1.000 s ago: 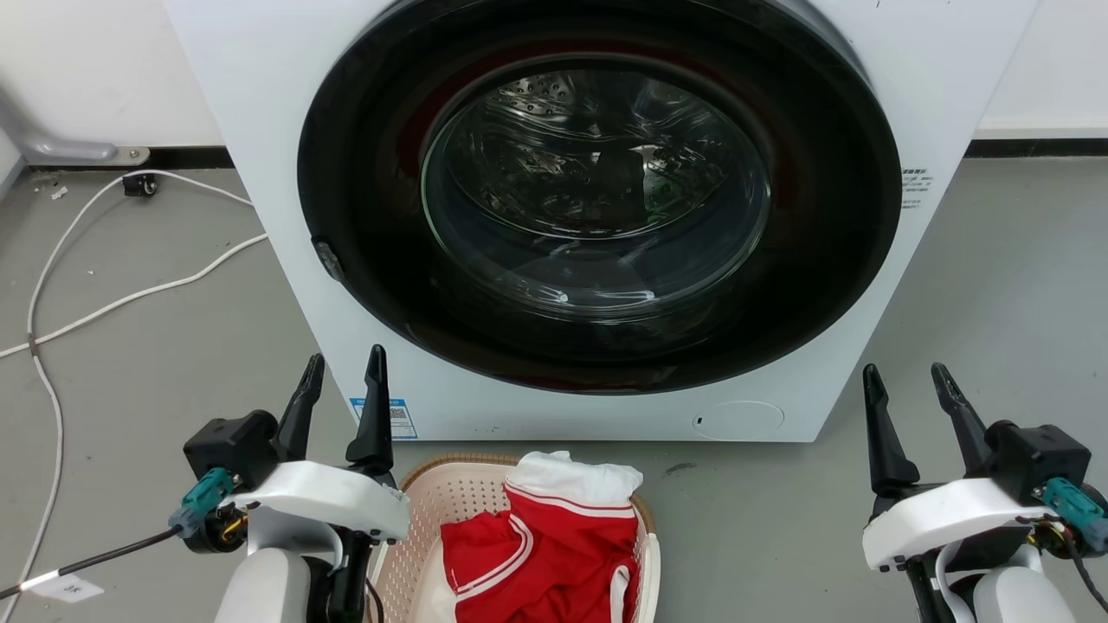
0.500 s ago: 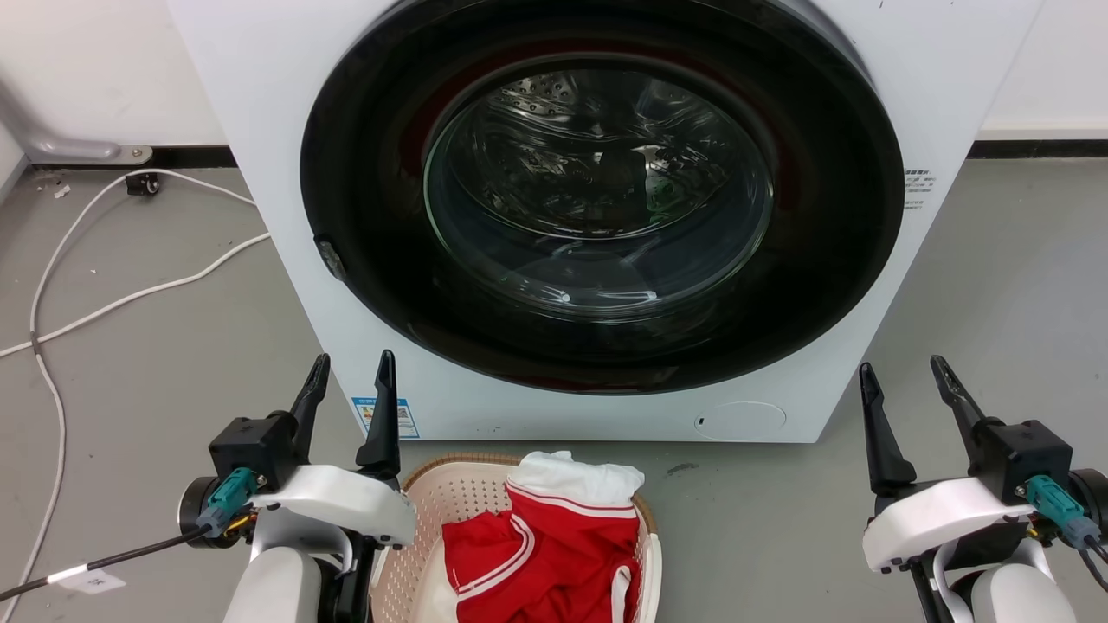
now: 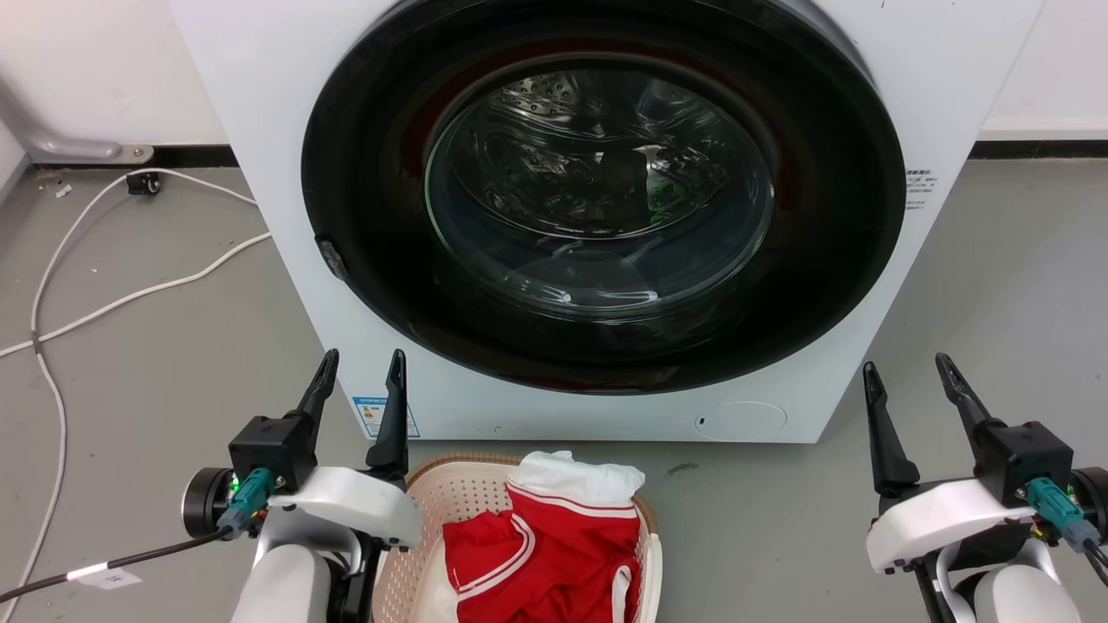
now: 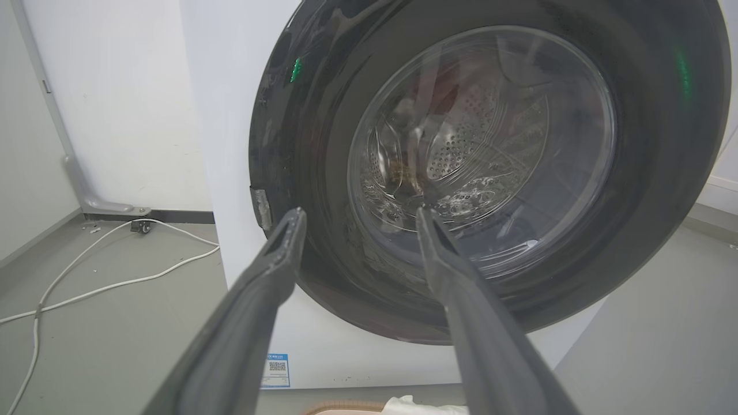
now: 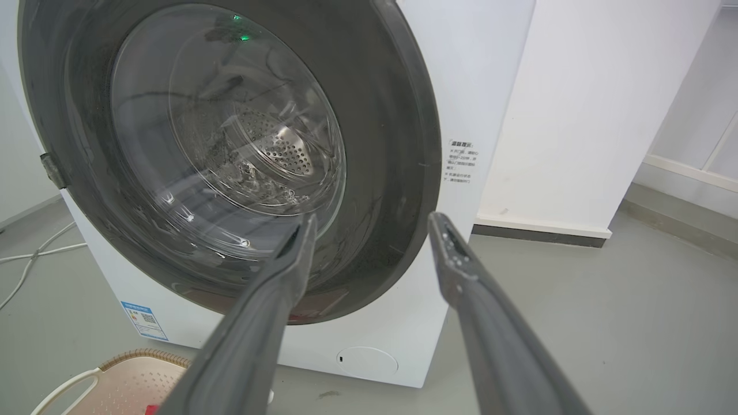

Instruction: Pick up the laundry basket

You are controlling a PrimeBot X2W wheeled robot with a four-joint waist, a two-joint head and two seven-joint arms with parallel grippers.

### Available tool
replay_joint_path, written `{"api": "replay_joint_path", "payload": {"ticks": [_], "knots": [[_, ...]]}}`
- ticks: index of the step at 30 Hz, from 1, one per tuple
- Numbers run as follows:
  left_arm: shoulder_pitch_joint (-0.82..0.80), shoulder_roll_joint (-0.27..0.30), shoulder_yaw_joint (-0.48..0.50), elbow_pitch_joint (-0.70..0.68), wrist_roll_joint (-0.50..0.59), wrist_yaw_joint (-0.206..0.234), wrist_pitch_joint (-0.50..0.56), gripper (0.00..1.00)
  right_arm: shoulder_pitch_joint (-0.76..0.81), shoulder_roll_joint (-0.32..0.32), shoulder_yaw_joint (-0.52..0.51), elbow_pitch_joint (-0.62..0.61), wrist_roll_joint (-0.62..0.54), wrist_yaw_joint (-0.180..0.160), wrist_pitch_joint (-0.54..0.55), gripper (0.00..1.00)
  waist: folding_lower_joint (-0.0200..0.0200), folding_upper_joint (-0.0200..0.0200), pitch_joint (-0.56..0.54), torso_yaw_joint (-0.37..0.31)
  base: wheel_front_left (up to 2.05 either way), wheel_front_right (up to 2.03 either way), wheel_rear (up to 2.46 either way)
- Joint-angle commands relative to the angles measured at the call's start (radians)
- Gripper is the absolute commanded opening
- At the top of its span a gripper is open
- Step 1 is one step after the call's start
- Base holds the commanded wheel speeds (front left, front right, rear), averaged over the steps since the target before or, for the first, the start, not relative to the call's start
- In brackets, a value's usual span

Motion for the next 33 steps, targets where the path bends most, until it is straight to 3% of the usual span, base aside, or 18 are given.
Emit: {"api": "replay_joint_path", "payload": {"ticks": [1,33], "knots": [[-0.017,-0.001,-0.004,0.001,0.017,0.006,-0.008,1.0,0.003,0.003,-0.002,-0.004,-0.01,0.0,-0.007,1.0,0.0001,0.0,0.0,0.0,0.0,0.0,0.0],[-0.039,-0.001,0.004,0.01,0.043,0.004,-0.018,1.0,-0.019,0.004,0.0,0.025,0.006,0.0,-0.025,1.0,0.0001,0.0,0.037,0.019,0.0,0.0,0.0]]}}
